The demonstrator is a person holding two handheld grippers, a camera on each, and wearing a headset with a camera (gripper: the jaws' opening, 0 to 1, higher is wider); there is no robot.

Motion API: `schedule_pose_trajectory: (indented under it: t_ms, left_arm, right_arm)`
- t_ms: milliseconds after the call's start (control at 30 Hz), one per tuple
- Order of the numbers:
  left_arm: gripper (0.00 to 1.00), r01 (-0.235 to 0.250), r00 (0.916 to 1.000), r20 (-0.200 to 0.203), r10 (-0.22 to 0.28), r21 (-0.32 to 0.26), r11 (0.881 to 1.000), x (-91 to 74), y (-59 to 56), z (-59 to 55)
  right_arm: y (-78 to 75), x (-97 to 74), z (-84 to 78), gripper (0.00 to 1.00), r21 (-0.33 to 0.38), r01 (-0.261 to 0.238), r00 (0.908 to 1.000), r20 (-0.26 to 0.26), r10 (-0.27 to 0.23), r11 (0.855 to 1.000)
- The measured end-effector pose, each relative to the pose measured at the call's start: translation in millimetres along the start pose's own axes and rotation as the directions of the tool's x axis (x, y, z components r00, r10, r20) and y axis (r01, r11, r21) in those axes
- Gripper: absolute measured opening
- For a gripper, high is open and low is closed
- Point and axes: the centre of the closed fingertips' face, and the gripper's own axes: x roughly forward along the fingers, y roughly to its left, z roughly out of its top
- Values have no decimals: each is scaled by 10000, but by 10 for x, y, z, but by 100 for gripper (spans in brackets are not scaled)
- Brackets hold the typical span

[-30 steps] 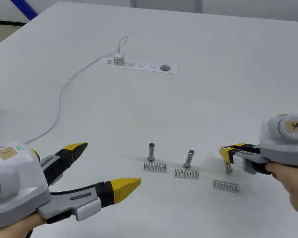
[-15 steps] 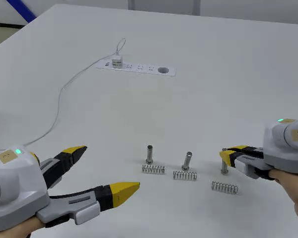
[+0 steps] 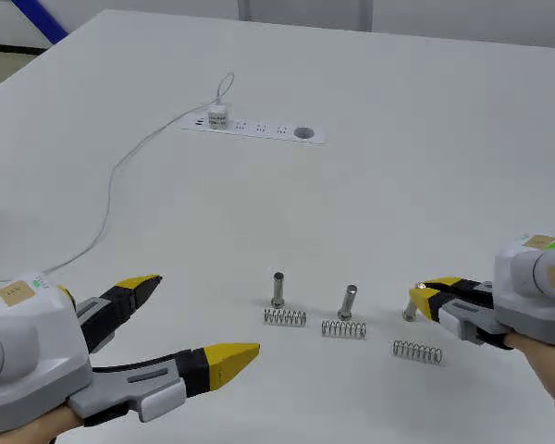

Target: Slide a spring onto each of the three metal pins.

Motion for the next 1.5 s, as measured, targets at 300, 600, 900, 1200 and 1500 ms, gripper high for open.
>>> schedule_pose_trajectory:
  t_ms: [300, 600, 900, 1200, 1500]
  left_arm:
    - [96, 18, 10000, 29, -18, 30, 10000, 1, -9, 8]
    - [96, 7, 10000, 53, -8, 47, 10000, -1, -11, 13]
    - [96, 62, 10000, 4, -62, 111, 9999, 4, -28, 5]
    - [96, 81, 10000, 40, -81, 84, 9999, 1, -34, 13]
    - [95, 131, 9999, 102, -131, 10, 9999, -3, -35, 23]
  right_arm:
    - [12, -39, -33, 9, -401, -129, 9999, -42, 127, 9991]
    - [46, -65, -68, 9, -376, -148, 9999, 19, 149, 9992]
    - [45, -95, -82, 9, -385, -104, 9999, 62, 107, 9992]
    - [42, -207, -67, 13, -145, -144, 9995, 272, 148, 9998]
    - [28, -294, -269, 17, -406, -544, 9978, 357, 559, 9977]
